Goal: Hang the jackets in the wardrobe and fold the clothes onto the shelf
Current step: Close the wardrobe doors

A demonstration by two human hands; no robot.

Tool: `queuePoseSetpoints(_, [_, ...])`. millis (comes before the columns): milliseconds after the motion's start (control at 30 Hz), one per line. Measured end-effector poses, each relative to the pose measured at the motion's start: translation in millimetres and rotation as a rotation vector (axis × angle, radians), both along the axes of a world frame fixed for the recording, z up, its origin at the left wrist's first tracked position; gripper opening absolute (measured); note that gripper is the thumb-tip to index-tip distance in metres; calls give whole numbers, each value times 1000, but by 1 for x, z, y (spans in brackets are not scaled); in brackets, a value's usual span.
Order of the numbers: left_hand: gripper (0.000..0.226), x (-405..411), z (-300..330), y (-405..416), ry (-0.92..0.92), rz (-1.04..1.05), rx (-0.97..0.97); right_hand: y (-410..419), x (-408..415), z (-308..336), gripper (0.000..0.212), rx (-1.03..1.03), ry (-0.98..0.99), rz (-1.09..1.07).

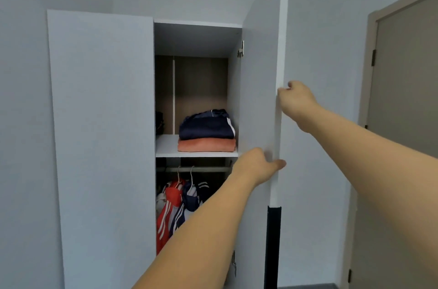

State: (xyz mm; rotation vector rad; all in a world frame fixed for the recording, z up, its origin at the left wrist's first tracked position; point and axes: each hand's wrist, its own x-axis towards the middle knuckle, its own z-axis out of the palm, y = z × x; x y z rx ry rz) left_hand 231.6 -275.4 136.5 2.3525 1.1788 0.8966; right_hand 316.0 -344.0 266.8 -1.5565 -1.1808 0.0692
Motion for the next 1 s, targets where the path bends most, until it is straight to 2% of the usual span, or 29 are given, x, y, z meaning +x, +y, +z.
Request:
queuePoseSetpoints(67, [51,11,-2,-1,9,67,82,4,4,-2,15,7,100,94])
queuePoseSetpoints(133, [43,16,-5,-3,17,105,147,6,8,-1,23,19,112,108])
queuePoseSetpoints(200, [43,16,-6,-4,18,109,182,6,10,-1,34,44,121,122])
queuePoseSetpoints(333, [39,5,-10,-1,24,142,193,13,11,-5,35,89,74,152])
queuePoseSetpoints(567, [34,-47,-14,7,72,232,419,37,-22,-26,40,149,46,282])
queuePoseSetpoints(633, [39,-65,-19,13,59,258,484,49,-32,-30,37,145,42,324])
queuePoseSetpoints(800, [86,-108,-26,31,127,419,628,82,-57,-40,41,92,-7,443])
queuePoseSetpoints(900, [95,-136,-28,54,190,453,754,106,-67,-49,48,77,-191,476])
queuePoseSetpoints(1000, [95,-163,-26,77,214,481,713,134,-76,-56,58,8,-527,416])
